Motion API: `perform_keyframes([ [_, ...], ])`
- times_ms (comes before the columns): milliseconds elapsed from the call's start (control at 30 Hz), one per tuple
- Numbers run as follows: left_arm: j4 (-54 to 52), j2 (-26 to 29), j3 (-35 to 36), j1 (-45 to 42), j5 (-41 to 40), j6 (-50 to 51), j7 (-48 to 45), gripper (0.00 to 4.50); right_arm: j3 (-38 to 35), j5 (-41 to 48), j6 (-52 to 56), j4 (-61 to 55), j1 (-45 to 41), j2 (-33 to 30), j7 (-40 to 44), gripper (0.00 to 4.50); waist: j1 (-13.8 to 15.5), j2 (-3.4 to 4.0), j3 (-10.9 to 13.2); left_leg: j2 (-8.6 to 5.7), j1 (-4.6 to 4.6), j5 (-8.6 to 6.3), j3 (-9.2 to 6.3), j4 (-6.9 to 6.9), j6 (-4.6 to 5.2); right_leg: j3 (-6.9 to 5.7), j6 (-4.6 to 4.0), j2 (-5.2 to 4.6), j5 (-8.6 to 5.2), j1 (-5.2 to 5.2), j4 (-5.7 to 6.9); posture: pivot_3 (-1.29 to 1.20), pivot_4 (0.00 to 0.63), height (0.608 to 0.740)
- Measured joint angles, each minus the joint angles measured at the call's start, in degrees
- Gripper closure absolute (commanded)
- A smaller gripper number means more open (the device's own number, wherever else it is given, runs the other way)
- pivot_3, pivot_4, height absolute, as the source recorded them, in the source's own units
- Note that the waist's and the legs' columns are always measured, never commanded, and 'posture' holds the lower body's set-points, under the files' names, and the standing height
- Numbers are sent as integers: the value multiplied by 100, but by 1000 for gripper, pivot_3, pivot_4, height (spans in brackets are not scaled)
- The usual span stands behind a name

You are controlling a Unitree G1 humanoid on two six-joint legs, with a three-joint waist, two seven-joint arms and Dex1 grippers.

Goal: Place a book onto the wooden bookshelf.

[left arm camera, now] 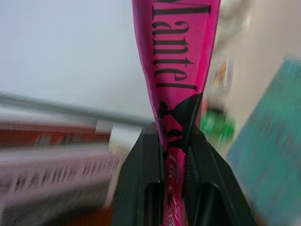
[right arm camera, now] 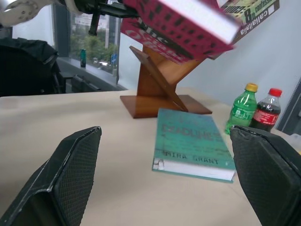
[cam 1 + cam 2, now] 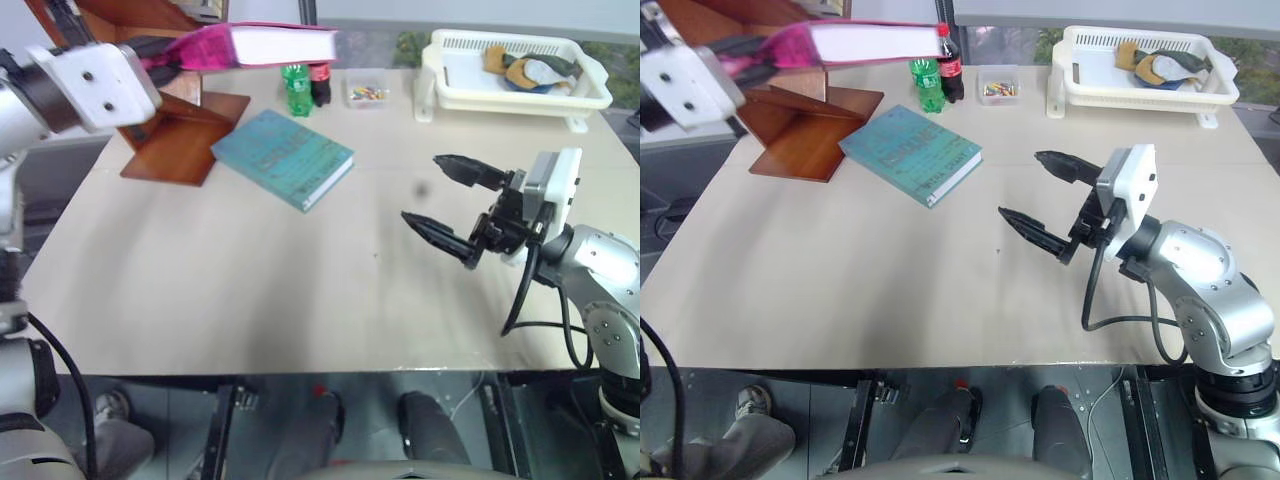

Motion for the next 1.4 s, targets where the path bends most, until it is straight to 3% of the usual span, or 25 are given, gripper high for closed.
perform_keyframes([
  [267,3117,-3,-1076,-1989,1710,-1476,335,4176,139,-143,-81,68,-107,142,-7,0,8,-14,6,-17,-15,0,0,18,1,-20,3,-7,-1,1,6,0,150,740],
  [467,4274,-9,-1700,-2657,2761,-1621,1284,4176,142,-227,-72,65,-235,219,-134,0,-76,-14,6,-18,-14,-1,-1,19,3,-20,5,-8,-2,-1,16,0,150,740],
  [867,4890,-284,-2255,-2899,3621,-1097,2493,4176,144,-44,207,-116,-1133,478,-717,0,-184,-14,6,-17,-9,-10,4,23,19,-13,6,-6,-2,-6,33,0,150,740],
  [1400,5133,-683,-2303,-3000,3682,-754,2837,4176,144,-52,265,-170,-1062,427,-856,0,-277,-14,6,-18,-9,-12,9,42,23,-6,6,-12,-3,-31,94,0,150,740],
])
